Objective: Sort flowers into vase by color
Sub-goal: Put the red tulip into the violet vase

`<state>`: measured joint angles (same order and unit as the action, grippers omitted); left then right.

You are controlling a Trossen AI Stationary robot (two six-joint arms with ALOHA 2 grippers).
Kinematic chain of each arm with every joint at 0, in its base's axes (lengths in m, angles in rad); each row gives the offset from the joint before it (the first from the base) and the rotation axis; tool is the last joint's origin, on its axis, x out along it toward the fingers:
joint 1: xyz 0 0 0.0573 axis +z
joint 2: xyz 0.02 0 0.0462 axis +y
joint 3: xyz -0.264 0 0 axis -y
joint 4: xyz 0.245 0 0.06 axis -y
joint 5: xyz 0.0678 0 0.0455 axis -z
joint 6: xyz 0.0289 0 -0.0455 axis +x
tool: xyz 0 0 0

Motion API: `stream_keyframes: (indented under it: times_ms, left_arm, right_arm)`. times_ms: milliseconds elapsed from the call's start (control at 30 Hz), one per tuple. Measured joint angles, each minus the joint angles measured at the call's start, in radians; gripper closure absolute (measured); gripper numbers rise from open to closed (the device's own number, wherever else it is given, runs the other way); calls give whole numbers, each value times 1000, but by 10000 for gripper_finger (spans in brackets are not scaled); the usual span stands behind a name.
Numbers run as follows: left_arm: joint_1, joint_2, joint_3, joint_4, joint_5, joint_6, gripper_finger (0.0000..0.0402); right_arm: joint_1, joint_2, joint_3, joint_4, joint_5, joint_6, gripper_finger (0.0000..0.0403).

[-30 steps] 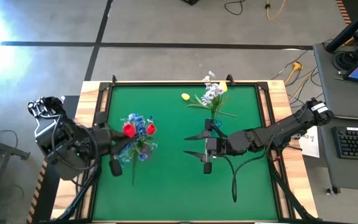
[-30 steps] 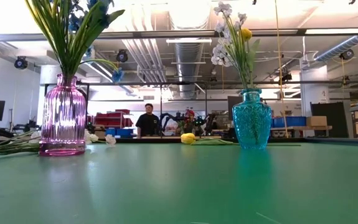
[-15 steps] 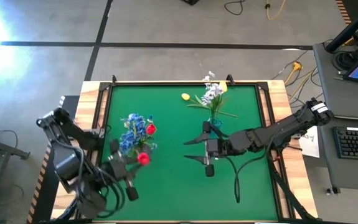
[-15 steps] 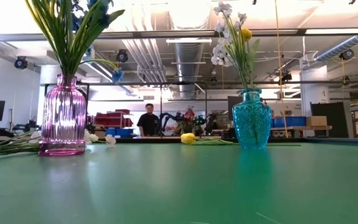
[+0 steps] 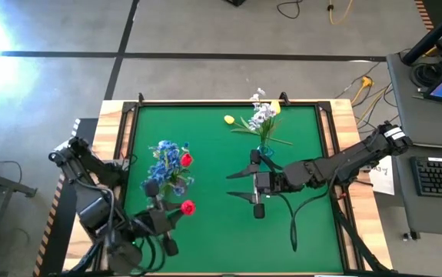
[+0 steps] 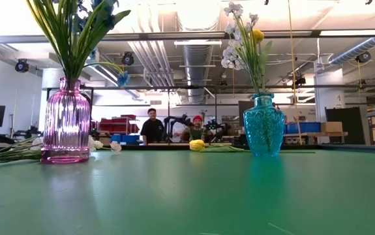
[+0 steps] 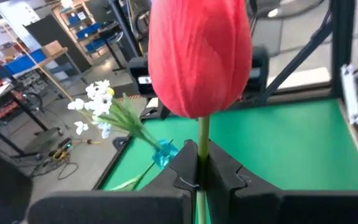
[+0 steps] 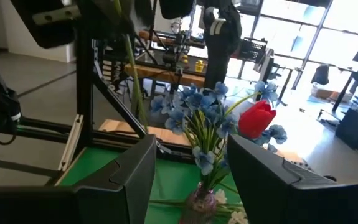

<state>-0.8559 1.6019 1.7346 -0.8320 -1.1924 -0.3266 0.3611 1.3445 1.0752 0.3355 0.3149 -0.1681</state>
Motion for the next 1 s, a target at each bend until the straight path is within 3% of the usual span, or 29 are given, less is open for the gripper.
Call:
stream_keyframes:
  times_ms: [267,433,633,833,1000]
  left_arm:
    - [8,-25,-112,-32,-4,5,402]
    - [7,-45,-180,109,138,95,402]
    - [6,-69,-213,259,196,256,402]
    - [0,-109,-266,279,129,210,402]
    - [-10,-160,-381,361,45,149,402]
  right_arm:
    - [0,0,0,-1,0,-17,211]
    - [0,0,0,5,0,-24,211]
    - [1,0,0,0,0,-8,211]
    - [1,0,0,-8,0,0,211]
    - [1,0,0,-21,0,18,211]
